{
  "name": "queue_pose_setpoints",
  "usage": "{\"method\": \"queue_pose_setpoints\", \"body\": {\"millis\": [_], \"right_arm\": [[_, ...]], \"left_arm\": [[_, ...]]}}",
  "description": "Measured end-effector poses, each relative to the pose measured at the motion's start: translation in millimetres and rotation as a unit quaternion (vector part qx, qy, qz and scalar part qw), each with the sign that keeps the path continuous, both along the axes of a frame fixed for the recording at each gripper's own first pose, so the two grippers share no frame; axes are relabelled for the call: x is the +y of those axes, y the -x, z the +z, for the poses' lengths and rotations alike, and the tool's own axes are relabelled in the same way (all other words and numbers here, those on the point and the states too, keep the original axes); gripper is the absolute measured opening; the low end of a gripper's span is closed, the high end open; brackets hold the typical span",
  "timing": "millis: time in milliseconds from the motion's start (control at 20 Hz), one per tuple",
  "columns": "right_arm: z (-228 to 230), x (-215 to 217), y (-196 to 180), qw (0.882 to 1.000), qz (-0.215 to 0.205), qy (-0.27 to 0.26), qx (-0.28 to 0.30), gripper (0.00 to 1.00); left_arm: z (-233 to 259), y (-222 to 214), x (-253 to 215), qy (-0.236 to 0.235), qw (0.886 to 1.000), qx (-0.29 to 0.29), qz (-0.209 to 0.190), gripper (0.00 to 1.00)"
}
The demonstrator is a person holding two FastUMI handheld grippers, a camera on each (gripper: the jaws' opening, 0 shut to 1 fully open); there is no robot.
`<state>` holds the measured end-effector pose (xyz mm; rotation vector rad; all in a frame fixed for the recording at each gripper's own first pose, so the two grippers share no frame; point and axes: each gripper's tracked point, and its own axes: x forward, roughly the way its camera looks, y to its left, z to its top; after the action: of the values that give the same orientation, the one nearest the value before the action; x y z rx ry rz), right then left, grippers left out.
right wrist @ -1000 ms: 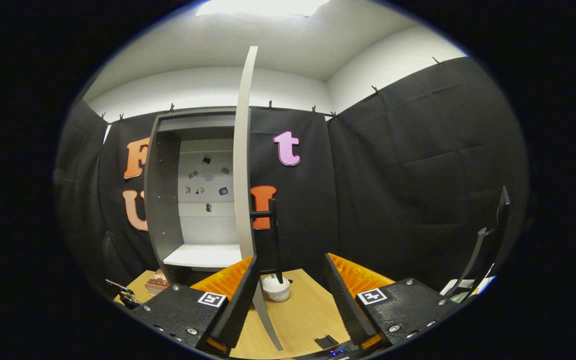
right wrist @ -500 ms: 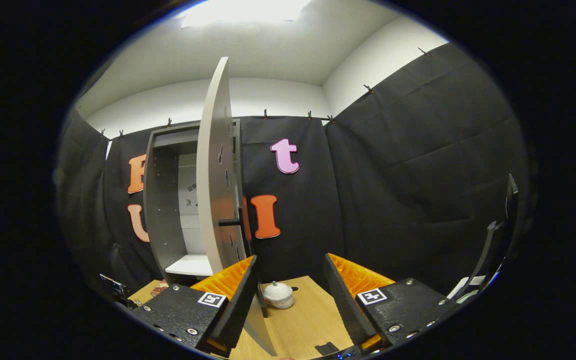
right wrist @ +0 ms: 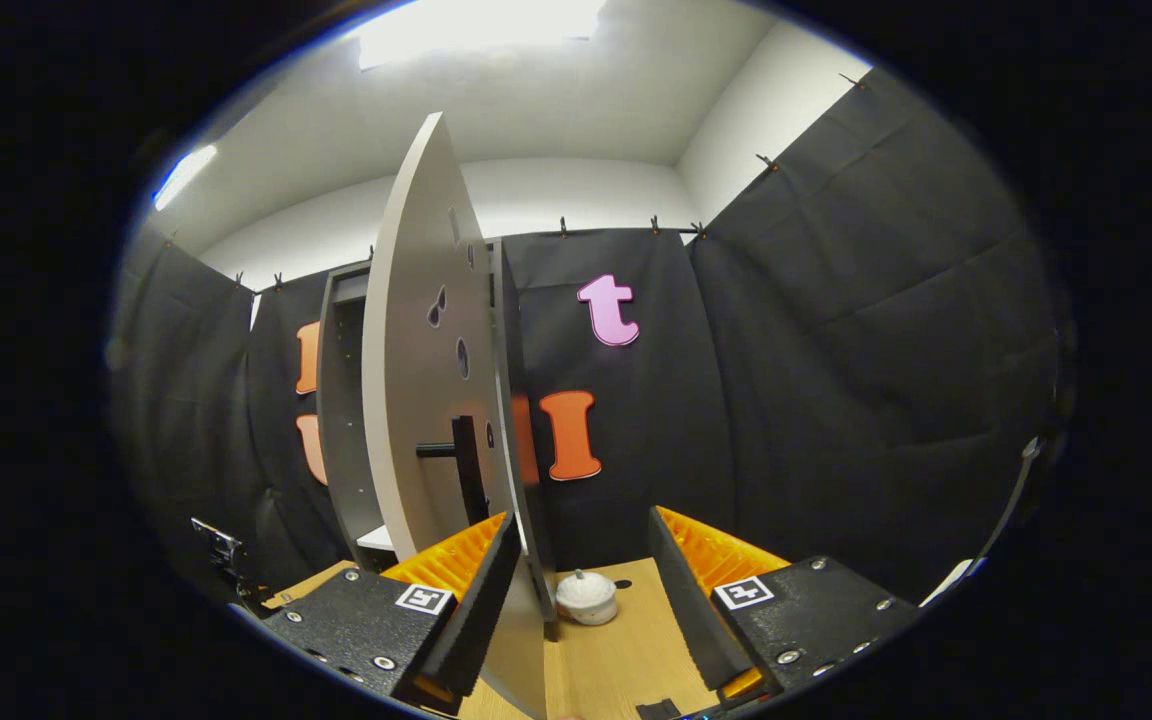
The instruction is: Open the cabinet door with the right hand, grasp the bottle in the cabinet with the left hand and place it on the coaster, then close the cabinet door with the right hand.
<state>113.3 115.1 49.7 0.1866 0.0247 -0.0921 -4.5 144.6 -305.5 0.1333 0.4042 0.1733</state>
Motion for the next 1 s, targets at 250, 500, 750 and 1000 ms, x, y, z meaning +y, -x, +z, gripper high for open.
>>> {"method": "queue_pose_setpoints", "body": {"millis": [250, 500, 750, 1000], "right_arm": [[-11, 19, -14, 0.997, 0.066, -0.025, -0.008, 0.80], [-18, 19, -24, 0.994, 0.093, -0.053, -0.023, 0.80], [-20, 35, -25, 0.985, 0.151, -0.072, -0.034, 0.85], [-16, 64, -25, 0.973, 0.205, -0.091, -0.052, 0.78]], "left_arm": [[37, 4, -5, -0.008, 1.000, -0.020, 0.007, 0.96], [55, 4, -17, -0.005, 1.000, -0.024, 0.003, 0.96], [79, 0, -36, -0.013, 0.999, -0.035, 0.000, 0.96], [109, -9, -55, -0.017, 0.999, -0.046, -0.001, 0.96]]}}
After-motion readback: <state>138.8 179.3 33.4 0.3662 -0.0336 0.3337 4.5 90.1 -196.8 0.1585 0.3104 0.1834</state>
